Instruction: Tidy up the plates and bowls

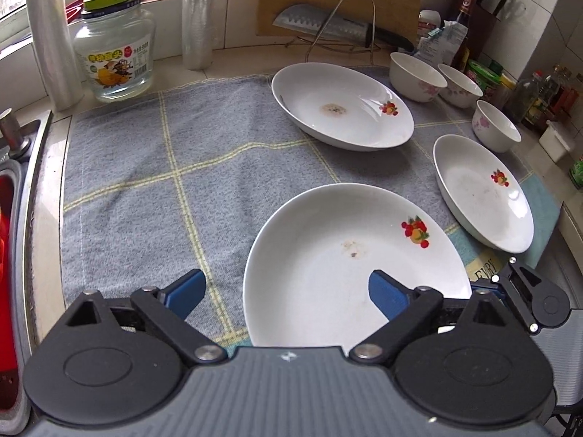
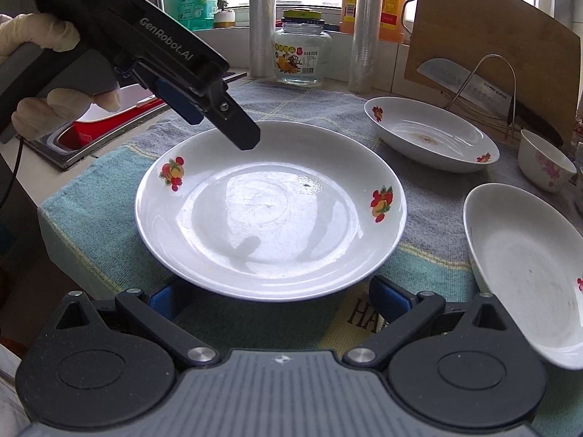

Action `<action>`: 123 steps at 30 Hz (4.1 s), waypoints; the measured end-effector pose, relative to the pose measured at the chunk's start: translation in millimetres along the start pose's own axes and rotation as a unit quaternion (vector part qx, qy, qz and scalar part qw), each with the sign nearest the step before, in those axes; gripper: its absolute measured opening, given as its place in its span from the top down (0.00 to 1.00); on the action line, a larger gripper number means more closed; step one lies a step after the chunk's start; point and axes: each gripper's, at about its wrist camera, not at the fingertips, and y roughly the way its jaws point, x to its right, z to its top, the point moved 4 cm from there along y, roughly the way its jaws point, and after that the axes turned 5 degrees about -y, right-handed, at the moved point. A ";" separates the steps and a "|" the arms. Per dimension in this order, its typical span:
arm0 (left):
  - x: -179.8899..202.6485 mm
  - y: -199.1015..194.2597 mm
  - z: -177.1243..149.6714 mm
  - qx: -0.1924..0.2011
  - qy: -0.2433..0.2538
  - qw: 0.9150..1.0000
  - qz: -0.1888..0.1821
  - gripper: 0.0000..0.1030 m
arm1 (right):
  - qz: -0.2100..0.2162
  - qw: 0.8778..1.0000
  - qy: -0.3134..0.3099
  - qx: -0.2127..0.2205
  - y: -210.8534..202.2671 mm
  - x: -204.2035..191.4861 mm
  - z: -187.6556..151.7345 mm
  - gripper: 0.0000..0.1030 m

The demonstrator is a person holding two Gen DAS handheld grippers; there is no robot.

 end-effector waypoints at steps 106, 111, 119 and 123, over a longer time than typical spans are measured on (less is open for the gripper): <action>-26.6 16.3 44.0 -0.091 0.059 0.988 -0.107 0.28 | 0.032 0.996 -0.082 0.018 10.4 -2.1 48.0 0.00; -37.6 12.5 47.4 -0.081 0.049 0.990 -0.101 0.28 | 0.040 0.995 -0.092 0.021 17.1 -4.7 59.3 0.00; -65.9 5.7 54.2 -0.067 0.030 0.993 -0.089 0.28 | 0.050 0.992 -0.109 0.025 35.5 -12.4 79.7 0.00; -80.3 3.6 57.4 -0.062 0.026 0.994 -0.084 0.28 | 0.055 0.991 -0.117 0.027 47.1 -16.4 90.1 0.00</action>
